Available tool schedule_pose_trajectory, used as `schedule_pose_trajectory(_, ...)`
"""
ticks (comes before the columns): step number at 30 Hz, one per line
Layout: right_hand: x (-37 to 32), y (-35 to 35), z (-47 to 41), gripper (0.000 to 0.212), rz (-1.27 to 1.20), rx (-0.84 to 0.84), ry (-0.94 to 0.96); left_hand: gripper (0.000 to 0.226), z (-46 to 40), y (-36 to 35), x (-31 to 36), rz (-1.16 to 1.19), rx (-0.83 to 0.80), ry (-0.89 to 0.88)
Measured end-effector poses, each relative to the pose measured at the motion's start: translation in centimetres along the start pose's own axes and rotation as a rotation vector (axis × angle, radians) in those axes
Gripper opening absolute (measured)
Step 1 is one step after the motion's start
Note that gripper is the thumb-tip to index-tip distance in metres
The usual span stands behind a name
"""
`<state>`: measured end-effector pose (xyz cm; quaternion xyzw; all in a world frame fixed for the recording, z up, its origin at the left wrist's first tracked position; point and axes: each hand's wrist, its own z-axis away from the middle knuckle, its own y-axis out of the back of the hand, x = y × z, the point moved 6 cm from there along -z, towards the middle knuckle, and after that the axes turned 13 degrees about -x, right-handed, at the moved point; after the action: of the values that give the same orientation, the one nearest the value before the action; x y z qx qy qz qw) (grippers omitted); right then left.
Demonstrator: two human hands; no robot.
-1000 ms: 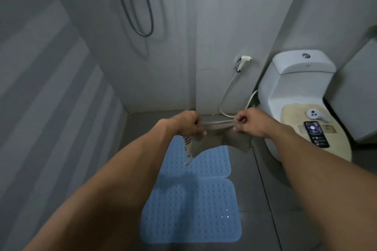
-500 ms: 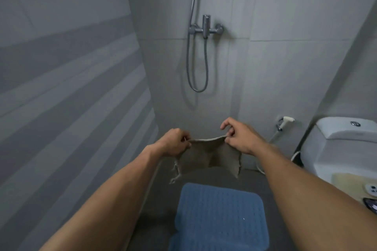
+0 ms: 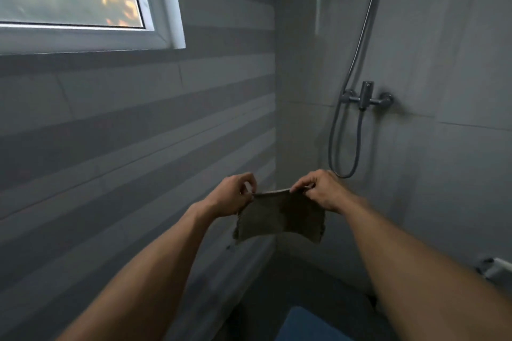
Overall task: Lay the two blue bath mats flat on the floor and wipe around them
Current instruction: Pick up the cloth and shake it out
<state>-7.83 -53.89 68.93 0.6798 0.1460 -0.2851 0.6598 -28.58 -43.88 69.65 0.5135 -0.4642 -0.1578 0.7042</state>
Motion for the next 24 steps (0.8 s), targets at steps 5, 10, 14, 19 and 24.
schedule_pose_trajectory(5, -4.1, -1.0, -3.1, 0.053, 0.080, -0.070, 0.163, 0.014, 4.5, 2.6, -0.8, -0.023, 0.134, 0.041)
schedule_pose_trajectory(10, -11.5, -4.6, -5.2, 0.054, 0.152, -0.150, 0.369, 0.030, 11.2, 4.7, -3.3, -0.228, 0.210, 0.242)
schedule_pose_trajectory(14, -19.1, -9.3, -5.6, 0.052, 0.212, -0.258, 0.546, 0.035, 18.4, 5.9, -5.2, -0.406, 0.182, 0.466)
schedule_pose_trajectory(19, -28.6, -16.6, -3.5, 0.038, 0.249, -0.400, 0.778, 0.037, 29.0, 7.2, -6.6, -0.422, 0.152, 0.687)
schedule_pose_trajectory(24, -38.3, -22.0, 1.9, 0.036, 0.335, -0.404, 1.055, 0.034, 39.6, 8.2, -6.8, -0.333, 0.186, 0.852)
